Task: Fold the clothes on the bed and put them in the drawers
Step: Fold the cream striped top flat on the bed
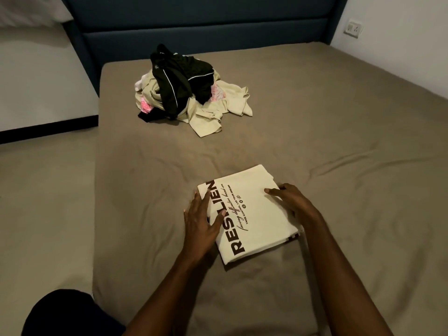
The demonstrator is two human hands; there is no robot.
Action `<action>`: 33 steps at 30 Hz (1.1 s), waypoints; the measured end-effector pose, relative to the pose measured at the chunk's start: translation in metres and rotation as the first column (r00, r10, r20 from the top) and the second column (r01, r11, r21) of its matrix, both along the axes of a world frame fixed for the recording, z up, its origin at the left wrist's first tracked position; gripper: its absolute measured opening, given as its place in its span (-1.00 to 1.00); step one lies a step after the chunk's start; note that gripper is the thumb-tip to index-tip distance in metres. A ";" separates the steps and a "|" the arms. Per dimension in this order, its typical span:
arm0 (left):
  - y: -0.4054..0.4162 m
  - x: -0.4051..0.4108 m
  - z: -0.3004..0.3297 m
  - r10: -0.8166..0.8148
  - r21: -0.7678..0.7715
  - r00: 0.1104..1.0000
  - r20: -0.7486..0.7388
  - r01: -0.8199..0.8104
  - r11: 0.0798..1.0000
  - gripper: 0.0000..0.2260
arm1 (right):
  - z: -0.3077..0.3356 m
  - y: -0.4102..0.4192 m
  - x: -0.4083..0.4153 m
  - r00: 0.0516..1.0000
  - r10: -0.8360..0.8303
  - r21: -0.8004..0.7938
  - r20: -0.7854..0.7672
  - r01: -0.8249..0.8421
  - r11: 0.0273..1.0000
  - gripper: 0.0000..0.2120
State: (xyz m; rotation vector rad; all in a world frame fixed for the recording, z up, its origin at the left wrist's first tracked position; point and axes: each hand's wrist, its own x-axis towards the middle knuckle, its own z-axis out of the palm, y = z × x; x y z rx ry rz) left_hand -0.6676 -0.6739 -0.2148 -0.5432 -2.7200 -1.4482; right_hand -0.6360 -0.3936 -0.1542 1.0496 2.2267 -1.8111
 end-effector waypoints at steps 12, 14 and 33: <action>0.071 0.012 0.084 -0.126 0.192 0.934 0.334 0.064 0.979 -0.33 | 0.087 -0.025 -0.004 0.939 0.136 -0.281 -0.315 -0.229 0.932 -0.60; 0.079 0.007 0.111 -0.197 0.368 0.901 0.387 0.045 0.929 -0.29 | 0.120 -0.041 -0.015 0.904 0.228 -0.131 -0.362 -0.292 0.948 -0.59; -0.100 -0.022 0.035 0.190 0.281 0.696 0.693 -0.503 0.818 -0.66 | -0.004 -0.155 -0.023 0.893 0.356 0.699 -0.276 -0.068 0.712 -0.58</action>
